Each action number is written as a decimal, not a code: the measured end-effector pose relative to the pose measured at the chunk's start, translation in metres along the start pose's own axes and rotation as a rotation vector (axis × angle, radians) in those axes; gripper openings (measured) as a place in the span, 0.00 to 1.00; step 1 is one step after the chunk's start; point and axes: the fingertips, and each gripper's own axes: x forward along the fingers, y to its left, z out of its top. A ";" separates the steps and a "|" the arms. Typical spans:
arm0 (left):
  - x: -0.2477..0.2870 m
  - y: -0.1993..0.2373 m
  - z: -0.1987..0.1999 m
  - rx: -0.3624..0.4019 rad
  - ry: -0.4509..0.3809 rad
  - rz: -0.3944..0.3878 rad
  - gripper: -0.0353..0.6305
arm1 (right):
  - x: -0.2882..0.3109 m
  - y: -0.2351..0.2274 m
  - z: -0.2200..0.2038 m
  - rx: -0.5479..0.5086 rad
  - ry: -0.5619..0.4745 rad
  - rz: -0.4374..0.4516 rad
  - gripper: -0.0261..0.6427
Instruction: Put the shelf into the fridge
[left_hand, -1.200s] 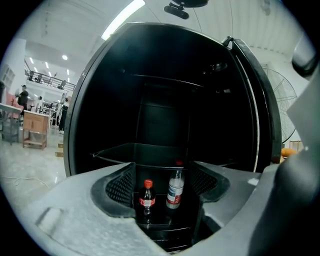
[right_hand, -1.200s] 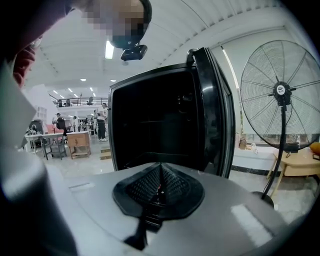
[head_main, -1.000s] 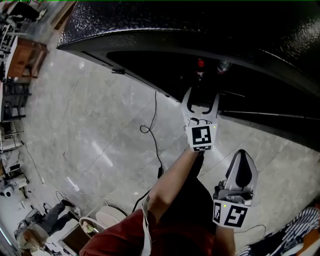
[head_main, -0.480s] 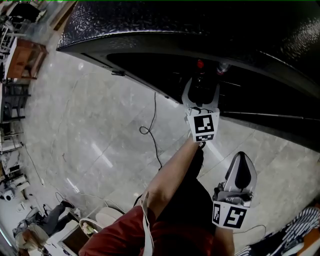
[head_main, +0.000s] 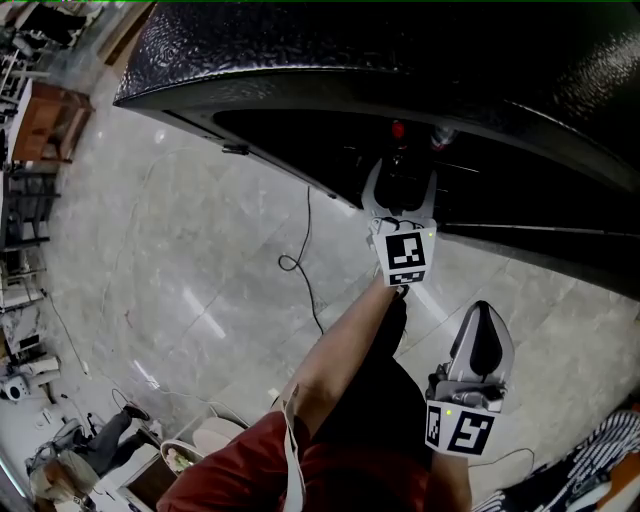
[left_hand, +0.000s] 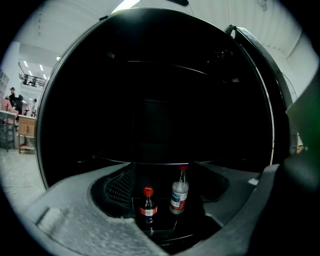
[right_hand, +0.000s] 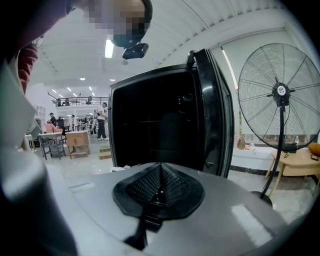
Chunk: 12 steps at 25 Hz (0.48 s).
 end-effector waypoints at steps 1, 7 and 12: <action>-0.001 0.000 -0.002 0.007 0.005 -0.005 0.56 | 0.000 0.001 0.000 -0.001 -0.002 0.001 0.04; -0.019 0.005 -0.002 0.029 0.028 -0.010 0.56 | -0.008 0.000 0.010 -0.004 -0.031 0.006 0.04; -0.051 0.005 0.005 0.060 0.051 -0.026 0.56 | -0.024 0.006 0.024 -0.018 -0.052 0.019 0.04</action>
